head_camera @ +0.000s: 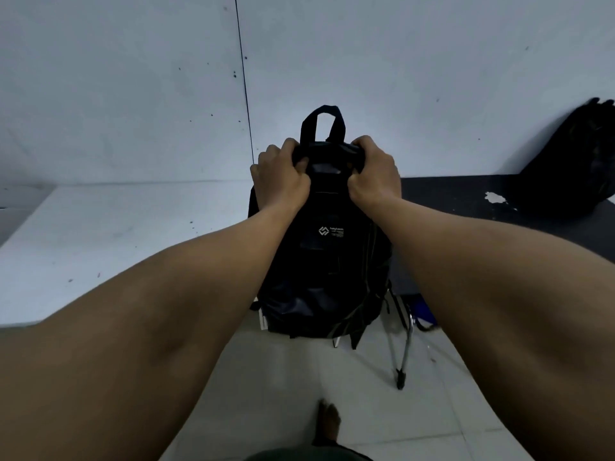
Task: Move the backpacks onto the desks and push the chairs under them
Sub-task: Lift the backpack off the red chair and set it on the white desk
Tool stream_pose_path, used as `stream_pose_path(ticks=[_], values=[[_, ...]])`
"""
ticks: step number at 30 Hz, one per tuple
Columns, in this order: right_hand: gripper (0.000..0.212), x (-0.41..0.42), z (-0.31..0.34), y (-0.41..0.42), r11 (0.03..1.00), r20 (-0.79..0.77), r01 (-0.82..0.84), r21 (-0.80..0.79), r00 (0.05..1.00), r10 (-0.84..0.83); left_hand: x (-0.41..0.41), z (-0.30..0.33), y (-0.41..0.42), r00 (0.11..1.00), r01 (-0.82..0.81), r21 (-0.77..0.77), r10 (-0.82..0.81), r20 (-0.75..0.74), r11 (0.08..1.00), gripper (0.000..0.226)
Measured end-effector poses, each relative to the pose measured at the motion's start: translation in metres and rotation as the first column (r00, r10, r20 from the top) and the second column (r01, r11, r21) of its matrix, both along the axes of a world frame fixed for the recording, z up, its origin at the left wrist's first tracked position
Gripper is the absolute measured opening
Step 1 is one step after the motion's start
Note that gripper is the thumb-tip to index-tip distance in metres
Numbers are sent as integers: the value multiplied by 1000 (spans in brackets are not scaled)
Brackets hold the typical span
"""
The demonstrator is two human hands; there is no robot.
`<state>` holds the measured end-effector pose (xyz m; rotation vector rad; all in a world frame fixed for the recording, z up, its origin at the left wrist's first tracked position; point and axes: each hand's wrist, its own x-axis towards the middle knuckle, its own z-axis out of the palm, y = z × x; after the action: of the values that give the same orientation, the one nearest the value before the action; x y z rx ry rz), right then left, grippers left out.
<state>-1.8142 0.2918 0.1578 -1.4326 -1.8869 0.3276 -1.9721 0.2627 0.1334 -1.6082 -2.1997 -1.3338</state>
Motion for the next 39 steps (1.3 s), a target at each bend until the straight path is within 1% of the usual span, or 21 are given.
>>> stream_pose_path(ticks=[3, 9, 16, 21, 32, 35, 39], values=[[47, -7, 9, 56, 1000, 28, -31, 0, 999, 31, -4, 8, 49, 999, -52, 11, 52, -11, 999, 16], [43, -27, 18, 147, 996, 46, -94, -3, 994, 94, -24, 19, 127, 997, -81, -19, 81, -6, 997, 16], [50, -56, 10, 224, 994, -35, -89, -63, 996, 87, -51, 17, 204, 999, -25, -57, 27, 23, 998, 18], [46, -85, 10, 278, 993, -57, -85, -79, 995, 81, -83, 18, 261, 1000, 28, -76, -26, 17, 997, 18], [42, -117, 10, 392, 992, -29, -85, -98, 996, 82, -118, 18, 379, 999, 19, -109, -22, -32, 994, 19], [41, -122, 7, 422, 985, -9, -108, -131, 994, 108, -123, 11, 410, 1000, 2, -120, -2, 3, 993, 19], [37, -131, -6, 463, 979, 17, -117, -164, 992, 122, -131, -3, 449, 991, -19, -119, 35, 132, 993, 21]])
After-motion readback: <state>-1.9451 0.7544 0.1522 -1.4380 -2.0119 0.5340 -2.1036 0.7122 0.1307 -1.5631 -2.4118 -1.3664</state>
